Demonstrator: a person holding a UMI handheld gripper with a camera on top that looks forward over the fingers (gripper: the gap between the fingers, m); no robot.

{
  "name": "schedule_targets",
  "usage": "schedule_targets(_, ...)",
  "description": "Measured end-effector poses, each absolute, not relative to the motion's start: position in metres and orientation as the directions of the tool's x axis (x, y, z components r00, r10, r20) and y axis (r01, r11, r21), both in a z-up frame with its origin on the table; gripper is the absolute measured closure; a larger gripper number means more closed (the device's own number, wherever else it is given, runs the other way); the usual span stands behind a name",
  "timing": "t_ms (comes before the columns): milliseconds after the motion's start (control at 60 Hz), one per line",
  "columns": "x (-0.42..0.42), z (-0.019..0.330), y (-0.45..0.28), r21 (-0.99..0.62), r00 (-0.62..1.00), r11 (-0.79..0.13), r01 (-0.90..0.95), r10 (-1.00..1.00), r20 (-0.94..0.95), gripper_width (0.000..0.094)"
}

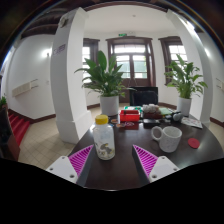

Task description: Pour water

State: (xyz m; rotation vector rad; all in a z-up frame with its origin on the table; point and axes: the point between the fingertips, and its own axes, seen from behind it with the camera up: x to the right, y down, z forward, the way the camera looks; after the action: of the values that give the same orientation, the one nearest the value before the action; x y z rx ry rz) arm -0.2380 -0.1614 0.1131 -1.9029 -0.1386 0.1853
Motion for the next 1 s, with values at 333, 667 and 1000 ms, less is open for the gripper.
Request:
schedule_targets(333, -0.288, 0.078, -0.079, -0.949, 0.982, -0.317, 0.012, 0.183, -0.049, 0.0178)
schedule_targets(667, -0.293, 0.064, -0.034, -0.963, 0.986, -0.271, 0.004, 0.163, -0.042, 0.0354)
schedule_targets(1000, -0.289, 0.070, -0.032, -0.973, 0.982, -0.219, -0.071, 0.156, -0.107, 0.0474)
